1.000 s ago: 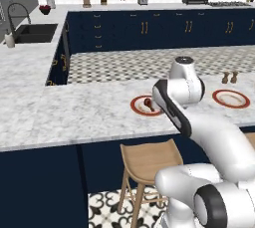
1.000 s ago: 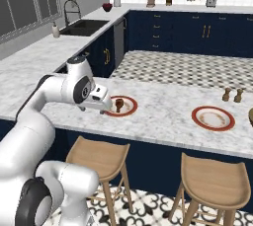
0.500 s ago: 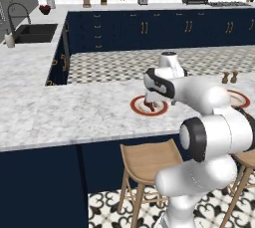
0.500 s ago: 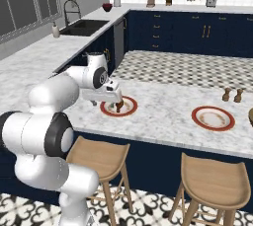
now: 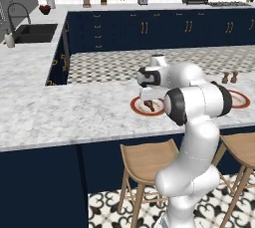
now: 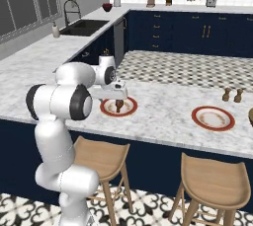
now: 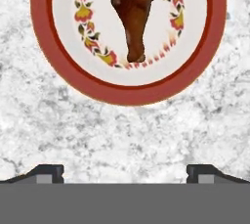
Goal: Pick the chicken drumstick and cucumber from their plates and place them in the bowl. Then put the bowl in the fridge.
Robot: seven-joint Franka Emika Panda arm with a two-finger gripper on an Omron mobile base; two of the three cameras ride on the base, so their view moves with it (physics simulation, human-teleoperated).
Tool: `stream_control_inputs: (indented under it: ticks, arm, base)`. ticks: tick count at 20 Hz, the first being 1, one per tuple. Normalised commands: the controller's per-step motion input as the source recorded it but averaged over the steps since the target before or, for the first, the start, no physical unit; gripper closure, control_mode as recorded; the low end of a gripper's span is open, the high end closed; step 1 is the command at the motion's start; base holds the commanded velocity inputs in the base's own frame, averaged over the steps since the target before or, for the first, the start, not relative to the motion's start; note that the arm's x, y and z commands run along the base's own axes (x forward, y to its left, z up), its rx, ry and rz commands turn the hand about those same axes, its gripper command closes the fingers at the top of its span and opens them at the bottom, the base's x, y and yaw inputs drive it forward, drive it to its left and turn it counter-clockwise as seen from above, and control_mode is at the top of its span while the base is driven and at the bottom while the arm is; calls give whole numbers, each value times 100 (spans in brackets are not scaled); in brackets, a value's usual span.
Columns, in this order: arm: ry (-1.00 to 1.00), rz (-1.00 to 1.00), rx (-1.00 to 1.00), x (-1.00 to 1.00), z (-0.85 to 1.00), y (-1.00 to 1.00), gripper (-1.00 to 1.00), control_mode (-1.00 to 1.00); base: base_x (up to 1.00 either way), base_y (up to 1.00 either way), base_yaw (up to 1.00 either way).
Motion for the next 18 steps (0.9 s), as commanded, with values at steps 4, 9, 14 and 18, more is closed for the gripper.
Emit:
stream_control_inputs:
  ticks: [4, 9, 14, 18]
  arm:
    - [0, 9, 0, 44, -50, -11, -100, -100]
    - [0, 8, 1, 58, -43, -5, -100, -100]
    - [-1, 7, 0, 50, -36, -1, -100, -100]
    - [0, 4, 0, 31, -31, 0, -100, -100]
  base:
    - [0, 0, 0]
    - [0, 0, 0]
    - [0, 0, 0]
    - [0, 0, 0]
